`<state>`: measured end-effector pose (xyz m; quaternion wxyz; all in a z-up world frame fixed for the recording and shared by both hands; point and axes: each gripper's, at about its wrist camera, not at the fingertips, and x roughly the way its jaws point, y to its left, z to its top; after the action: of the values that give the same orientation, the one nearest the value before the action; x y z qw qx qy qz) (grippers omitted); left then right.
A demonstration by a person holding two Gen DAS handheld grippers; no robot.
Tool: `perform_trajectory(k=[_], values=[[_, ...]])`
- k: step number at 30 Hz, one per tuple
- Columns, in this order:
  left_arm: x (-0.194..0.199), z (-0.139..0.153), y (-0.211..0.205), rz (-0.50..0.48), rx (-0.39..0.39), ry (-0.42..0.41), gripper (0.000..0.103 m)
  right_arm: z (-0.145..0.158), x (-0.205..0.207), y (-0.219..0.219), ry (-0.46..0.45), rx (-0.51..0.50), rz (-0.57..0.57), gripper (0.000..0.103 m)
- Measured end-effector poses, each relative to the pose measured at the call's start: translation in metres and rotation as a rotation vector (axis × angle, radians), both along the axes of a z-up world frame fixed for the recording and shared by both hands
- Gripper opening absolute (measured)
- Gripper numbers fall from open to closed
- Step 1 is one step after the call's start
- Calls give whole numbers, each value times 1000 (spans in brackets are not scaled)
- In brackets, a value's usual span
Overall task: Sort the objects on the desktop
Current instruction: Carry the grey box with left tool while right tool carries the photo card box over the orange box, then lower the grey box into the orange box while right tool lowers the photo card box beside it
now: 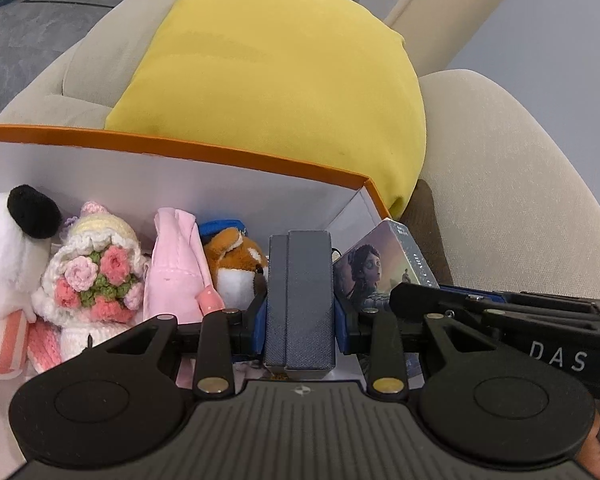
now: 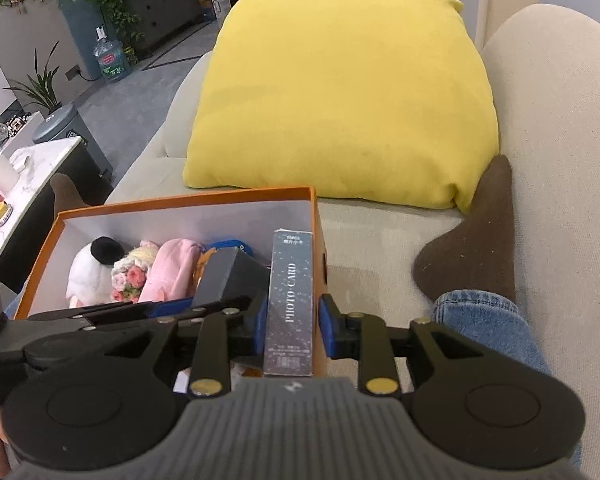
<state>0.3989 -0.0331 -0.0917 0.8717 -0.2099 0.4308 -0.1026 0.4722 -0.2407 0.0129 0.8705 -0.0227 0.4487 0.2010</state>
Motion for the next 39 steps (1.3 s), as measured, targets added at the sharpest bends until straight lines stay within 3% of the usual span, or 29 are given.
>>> perform_trajectory(k=[7, 11, 16, 19, 23, 28, 29, 32, 33, 35, 39], values=[[1, 1, -1, 24, -22, 20, 37, -3, 6, -9, 35, 63, -23, 33], [2, 0, -4, 19, -16, 23, 38, -3, 8, -17, 60, 107, -52, 41], [2, 0, -10, 15, 14, 25, 38, 1, 5, -25, 32, 88, -74, 41], [3, 0, -17, 3, 51, 19, 38, 4, 1, -28, 31, 96, -59, 36], [3, -1, -36, -78, 161, 14, 38, 10, -11, -29, -8, 56, -21, 34], [3, -2, -33, -93, 143, 19, 39, 16, -29, -27, -57, -8, 69, 23], [2, -2, -32, -96, 142, 16, 40, 17, -33, -27, -66, -19, 83, 23], [-2, 2, -30, -97, 130, 1, 60, 21, -42, -28, -76, -46, 118, 23], [-3, 4, -28, -96, 117, 1, 62, 22, -45, -28, -71, -50, 132, 24], [-3, 7, -26, -98, 102, 12, 62, 23, -49, -29, -50, -53, 156, 24], [-4, 7, -21, -107, 101, 36, 41, 23, -62, -21, -27, -94, 227, 22]])
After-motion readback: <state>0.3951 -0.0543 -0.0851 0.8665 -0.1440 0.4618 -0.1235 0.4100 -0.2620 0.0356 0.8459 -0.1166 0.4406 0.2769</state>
